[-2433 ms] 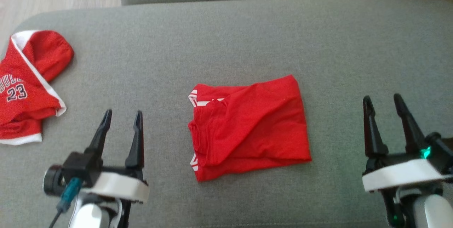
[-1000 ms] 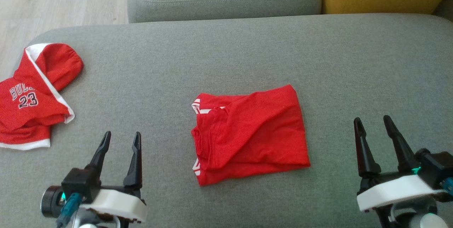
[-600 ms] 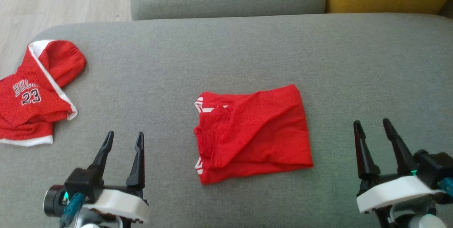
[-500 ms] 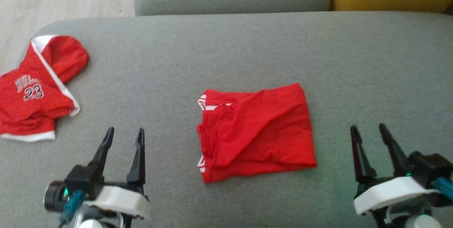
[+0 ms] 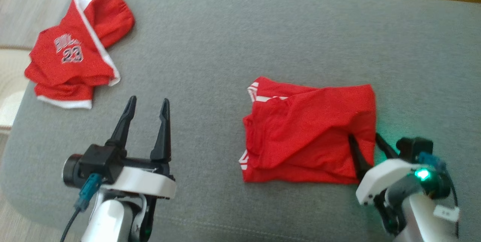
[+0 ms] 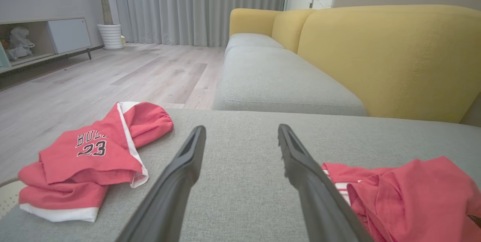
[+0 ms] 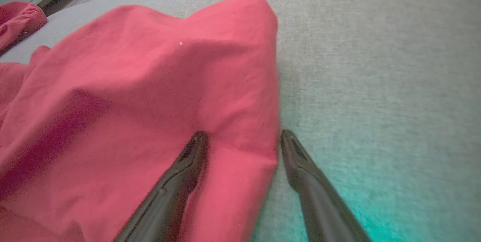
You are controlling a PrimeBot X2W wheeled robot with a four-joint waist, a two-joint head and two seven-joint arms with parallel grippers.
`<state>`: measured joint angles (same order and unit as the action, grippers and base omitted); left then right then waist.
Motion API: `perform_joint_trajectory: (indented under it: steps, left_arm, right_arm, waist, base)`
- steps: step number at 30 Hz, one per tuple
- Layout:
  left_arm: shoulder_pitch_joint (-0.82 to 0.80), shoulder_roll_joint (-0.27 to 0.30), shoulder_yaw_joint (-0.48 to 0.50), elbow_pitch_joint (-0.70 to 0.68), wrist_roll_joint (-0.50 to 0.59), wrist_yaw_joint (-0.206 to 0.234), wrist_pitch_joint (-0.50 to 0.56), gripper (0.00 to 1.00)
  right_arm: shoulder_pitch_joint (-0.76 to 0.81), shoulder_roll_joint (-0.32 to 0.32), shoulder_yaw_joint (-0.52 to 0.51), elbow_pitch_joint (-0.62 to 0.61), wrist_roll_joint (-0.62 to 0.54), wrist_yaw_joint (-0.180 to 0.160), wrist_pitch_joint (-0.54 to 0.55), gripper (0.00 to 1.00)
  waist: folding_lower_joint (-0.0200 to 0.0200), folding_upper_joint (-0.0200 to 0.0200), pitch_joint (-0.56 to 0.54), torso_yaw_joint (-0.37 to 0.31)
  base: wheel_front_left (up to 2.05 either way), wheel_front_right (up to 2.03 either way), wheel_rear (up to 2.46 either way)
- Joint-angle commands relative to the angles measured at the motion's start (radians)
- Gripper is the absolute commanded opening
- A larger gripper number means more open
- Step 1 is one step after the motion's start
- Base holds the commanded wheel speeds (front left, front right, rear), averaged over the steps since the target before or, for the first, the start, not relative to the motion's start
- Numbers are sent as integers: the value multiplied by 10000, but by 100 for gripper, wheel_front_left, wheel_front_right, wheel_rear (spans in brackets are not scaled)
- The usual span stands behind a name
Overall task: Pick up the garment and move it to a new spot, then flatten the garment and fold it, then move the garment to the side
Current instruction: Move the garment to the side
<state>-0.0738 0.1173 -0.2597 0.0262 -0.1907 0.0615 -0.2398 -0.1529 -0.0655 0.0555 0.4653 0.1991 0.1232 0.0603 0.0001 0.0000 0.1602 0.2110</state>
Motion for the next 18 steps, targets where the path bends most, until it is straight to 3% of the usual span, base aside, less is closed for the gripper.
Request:
perform_joint_trajectory:
  steps: [1, 3, 4, 5, 6, 12, 18]
  left_arm:
    - [-554, -6, 256, -243, -89, -39, -128, 100]
    - [-641, -57, 257, -180, -94, -39, -162, 100]
    - [-673, -77, 265, -156, -93, -35, -175, 100]
    - [-701, -93, 280, -140, -93, -29, -185, 100]
    - [-722, -106, 299, -130, -90, -24, -194, 100]
    - [-775, -122, 497, -277, -37, 16, -215, 100]
    - [-745, -101, 680, -556, 45, -13, -218, 100]
  right_arm:
    - [-515, -86, 177, -18, -33, 75, -67, 100]
    - [-767, -67, 175, 409, -74, 75, 104, 100]
    - [-859, -53, 194, 527, -35, 75, 128, 90]
    - [-917, -49, 237, 635, -48, 75, 200, 38]
    - [-954, -46, 269, 686, -40, 75, 221, 0]
    - [-1090, -205, 662, 300, 18, 75, 1, 0]
    - [-1362, -712, 1226, -333, -28, 75, 140, 0]
  waist:
    - [-1, 0, 289, 298]
    - [-1, 0, 375, 349]
    - [-1, 0, 405, 358]
    - [-1, 0, 431, 355]
    - [-1, 0, 450, 343]
    - [-1, 0, 550, -156]
    - [-1, 0, 696, -1352]
  base:
    - [0, 0, 0]
    - [0, 0, 0]
    - [0, 0, 0]
    - [0, 0, 0]
    - [0, 0, 0]
    - [0, 0, 0]
    - [0, 0, 0]
